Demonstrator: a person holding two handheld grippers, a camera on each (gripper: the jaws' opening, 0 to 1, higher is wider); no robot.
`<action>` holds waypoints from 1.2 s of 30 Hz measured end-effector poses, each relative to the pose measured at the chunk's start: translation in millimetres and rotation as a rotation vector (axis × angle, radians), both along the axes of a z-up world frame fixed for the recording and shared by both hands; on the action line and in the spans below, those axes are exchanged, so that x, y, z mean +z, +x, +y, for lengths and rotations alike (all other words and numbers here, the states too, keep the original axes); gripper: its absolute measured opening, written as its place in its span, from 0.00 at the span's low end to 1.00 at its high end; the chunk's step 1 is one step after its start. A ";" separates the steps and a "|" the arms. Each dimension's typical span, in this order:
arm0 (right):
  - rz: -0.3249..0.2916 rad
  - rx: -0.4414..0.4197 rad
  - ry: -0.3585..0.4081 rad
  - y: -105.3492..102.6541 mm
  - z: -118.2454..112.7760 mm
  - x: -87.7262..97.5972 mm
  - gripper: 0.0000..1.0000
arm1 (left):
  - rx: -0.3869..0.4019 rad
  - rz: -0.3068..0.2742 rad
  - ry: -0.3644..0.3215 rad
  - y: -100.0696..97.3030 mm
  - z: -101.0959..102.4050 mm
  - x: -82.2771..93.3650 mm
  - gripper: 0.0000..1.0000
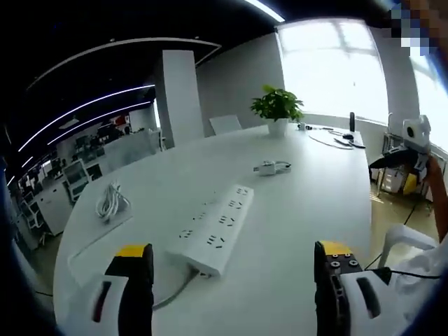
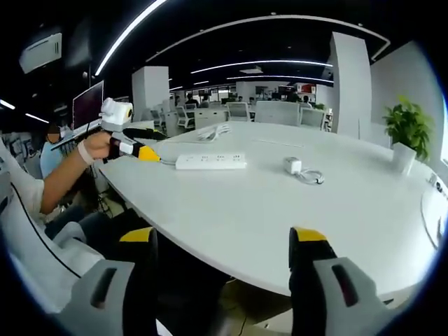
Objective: Straighten the power strip on the desk, plug the charger into it
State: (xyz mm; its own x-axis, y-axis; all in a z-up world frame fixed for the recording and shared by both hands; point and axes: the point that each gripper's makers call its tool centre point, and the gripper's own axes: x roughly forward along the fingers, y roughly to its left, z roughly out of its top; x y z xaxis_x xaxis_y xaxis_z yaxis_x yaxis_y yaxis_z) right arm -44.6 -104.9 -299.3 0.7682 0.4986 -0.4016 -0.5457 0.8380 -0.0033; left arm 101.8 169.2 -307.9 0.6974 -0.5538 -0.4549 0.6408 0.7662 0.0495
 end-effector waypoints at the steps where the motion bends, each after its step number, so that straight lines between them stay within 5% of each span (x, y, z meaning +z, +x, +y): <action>1: 0.002 0.000 0.001 0.4 0.0 -0.7 0.76 | 0.000 0.004 0.003 5.3 -0.1 -3.3 0.96; 9: 0.027 0.003 0.004 4.3 0.7 -9.2 0.76 | -0.029 0.015 0.028 39.5 -5.4 -24.0 0.96; 17: 0.041 0.003 0.007 6.8 1.1 -14.0 0.75 | -0.074 -0.062 0.055 68.9 -14.0 -23.8 0.89; 23: 0.055 0.000 0.013 8.8 0.0 -18.8 0.75 | -0.091 0.049 0.050 79.6 -15.3 -43.6 0.91; 36: 0.091 0.000 0.030 17.4 -1.9 -34.6 0.75 | -0.161 0.071 0.116 86.5 -22.0 -62.6 0.85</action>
State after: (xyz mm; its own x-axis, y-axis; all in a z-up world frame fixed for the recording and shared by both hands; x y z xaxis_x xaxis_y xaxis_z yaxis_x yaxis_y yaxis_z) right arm -27.1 -106.8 -333.9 0.7291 0.5114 -0.4549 -0.5425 0.8370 0.0714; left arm 188.3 147.2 -370.5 0.5682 -0.5962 -0.5672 0.7592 0.6457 0.0819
